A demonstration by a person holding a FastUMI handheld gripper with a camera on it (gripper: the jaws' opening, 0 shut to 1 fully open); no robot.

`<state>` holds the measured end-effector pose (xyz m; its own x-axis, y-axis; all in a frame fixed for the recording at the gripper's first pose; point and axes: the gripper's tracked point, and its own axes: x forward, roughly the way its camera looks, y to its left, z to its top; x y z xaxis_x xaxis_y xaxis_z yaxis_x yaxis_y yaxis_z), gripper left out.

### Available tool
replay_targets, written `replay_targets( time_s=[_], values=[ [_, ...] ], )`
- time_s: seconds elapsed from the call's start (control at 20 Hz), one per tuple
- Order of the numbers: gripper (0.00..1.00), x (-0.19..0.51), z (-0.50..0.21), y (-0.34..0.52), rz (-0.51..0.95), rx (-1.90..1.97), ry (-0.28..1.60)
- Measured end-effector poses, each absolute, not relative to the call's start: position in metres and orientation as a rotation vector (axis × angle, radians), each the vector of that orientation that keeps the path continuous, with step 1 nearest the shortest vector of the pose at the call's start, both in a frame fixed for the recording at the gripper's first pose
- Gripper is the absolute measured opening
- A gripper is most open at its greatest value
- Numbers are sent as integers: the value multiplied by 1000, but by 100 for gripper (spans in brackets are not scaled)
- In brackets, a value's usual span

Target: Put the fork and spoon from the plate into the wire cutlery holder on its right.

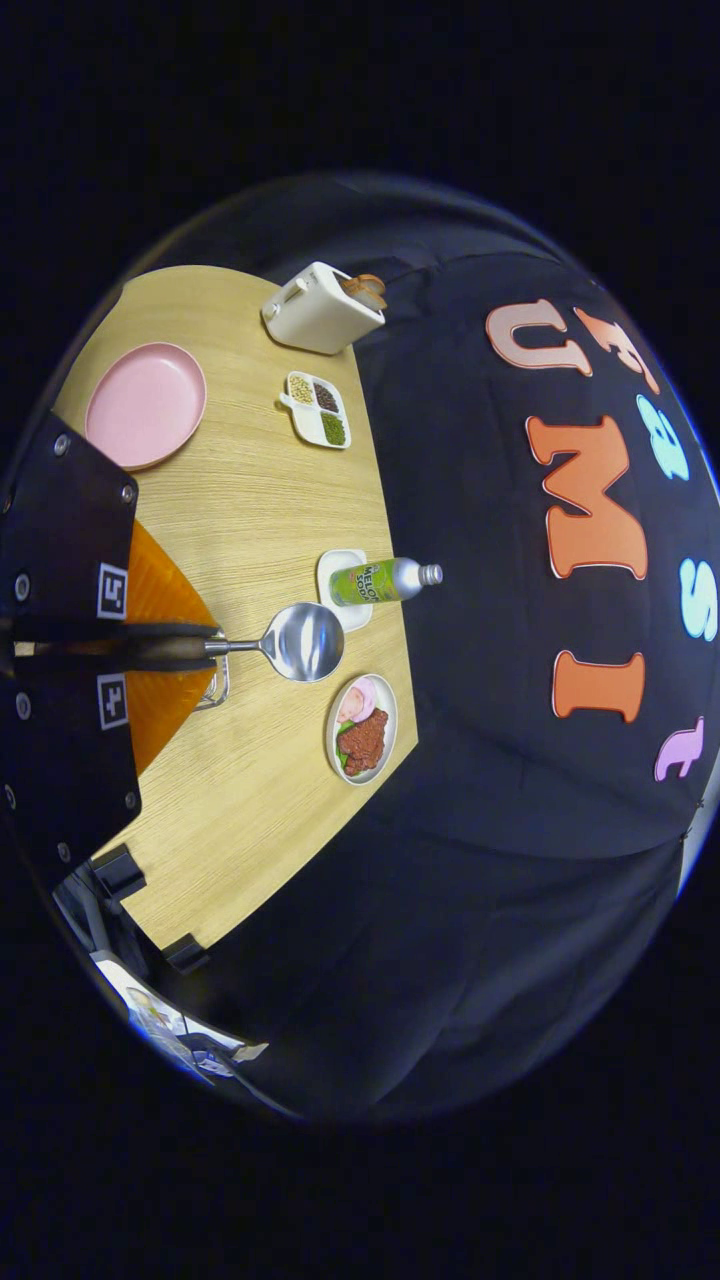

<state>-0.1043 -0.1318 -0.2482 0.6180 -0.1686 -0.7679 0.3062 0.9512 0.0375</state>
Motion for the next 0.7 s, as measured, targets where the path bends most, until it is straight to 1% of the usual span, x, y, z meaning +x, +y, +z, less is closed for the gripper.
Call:
replay_targets(
  time_s=[0.3, 0.7],
  values=[
    [6, -124, -281, -129, -231, 107, 1027],
    [6, -137, -302, -124, -191, 61, 1155]
  ],
)
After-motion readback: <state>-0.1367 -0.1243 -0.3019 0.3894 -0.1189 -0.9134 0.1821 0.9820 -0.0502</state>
